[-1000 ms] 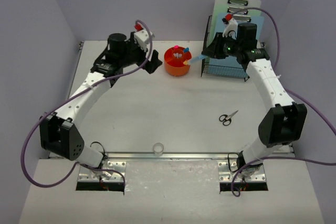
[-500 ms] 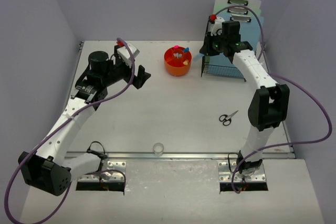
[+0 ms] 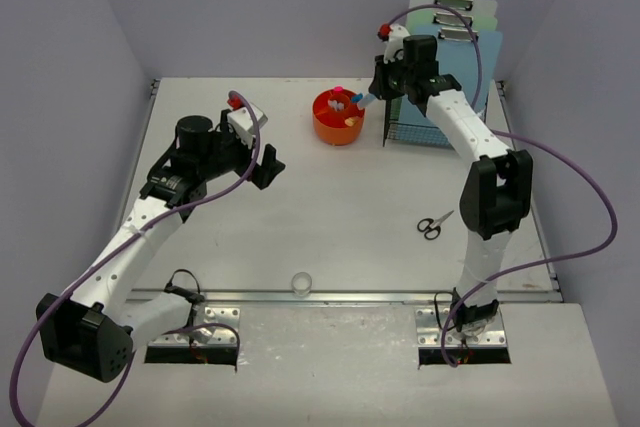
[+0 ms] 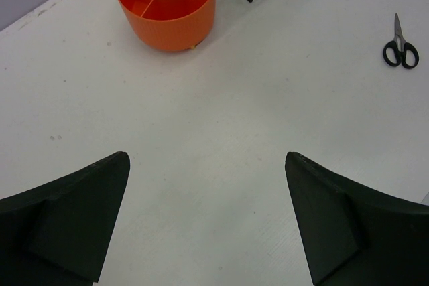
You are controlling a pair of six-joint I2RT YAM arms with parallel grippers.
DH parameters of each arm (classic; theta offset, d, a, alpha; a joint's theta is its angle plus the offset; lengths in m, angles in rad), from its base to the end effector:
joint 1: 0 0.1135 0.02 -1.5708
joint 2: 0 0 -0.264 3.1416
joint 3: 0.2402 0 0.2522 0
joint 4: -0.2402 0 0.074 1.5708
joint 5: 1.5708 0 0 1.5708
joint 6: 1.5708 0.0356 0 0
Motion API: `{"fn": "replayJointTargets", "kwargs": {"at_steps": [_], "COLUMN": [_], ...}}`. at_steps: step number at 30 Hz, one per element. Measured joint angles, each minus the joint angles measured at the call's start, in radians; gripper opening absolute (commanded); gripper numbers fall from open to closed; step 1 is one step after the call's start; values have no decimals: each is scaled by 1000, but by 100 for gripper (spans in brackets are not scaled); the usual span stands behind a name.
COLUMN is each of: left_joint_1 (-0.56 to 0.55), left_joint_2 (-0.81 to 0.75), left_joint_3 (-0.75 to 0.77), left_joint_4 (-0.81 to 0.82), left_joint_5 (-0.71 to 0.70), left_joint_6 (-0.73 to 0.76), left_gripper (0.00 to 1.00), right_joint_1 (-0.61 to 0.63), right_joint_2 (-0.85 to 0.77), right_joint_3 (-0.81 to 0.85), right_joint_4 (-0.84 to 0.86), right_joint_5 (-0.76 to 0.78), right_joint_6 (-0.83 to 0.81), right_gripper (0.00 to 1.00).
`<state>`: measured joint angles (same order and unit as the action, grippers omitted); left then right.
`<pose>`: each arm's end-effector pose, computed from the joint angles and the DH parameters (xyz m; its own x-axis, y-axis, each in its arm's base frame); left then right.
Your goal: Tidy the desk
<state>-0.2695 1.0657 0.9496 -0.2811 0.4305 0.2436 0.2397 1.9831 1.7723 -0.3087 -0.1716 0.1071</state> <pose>0.2279 -0.0784 0.3346 -0.2140 0.2865 -0.9339 0.6848 0.7258 0.0658 0.4576 0.1181 0.3086 -0.5199 -0.0186 -0.8540 -0.3242 0.9293 0.1771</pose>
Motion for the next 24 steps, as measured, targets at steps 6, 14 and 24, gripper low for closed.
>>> {"fn": "replayJointTargets", "kwargs": {"at_steps": [6, 14, 24], "left_joint_1": [0, 0, -10], "left_joint_2": [0, 0, 5], "left_joint_3": [0, -6, -72], "left_joint_4": [0, -11, -223], "left_joint_5": [0, 19, 190], "left_joint_6": [-4, 18, 305], "left_gripper": [100, 100, 71], "right_joint_1": [17, 61, 107], "right_joint_2": [57, 89, 94], "right_joint_3": [28, 10, 16], "right_joint_4": [22, 17, -12], "right_joint_5": [41, 56, 49], "right_joint_6": [-62, -134, -171], "right_gripper": [0, 53, 82]}}
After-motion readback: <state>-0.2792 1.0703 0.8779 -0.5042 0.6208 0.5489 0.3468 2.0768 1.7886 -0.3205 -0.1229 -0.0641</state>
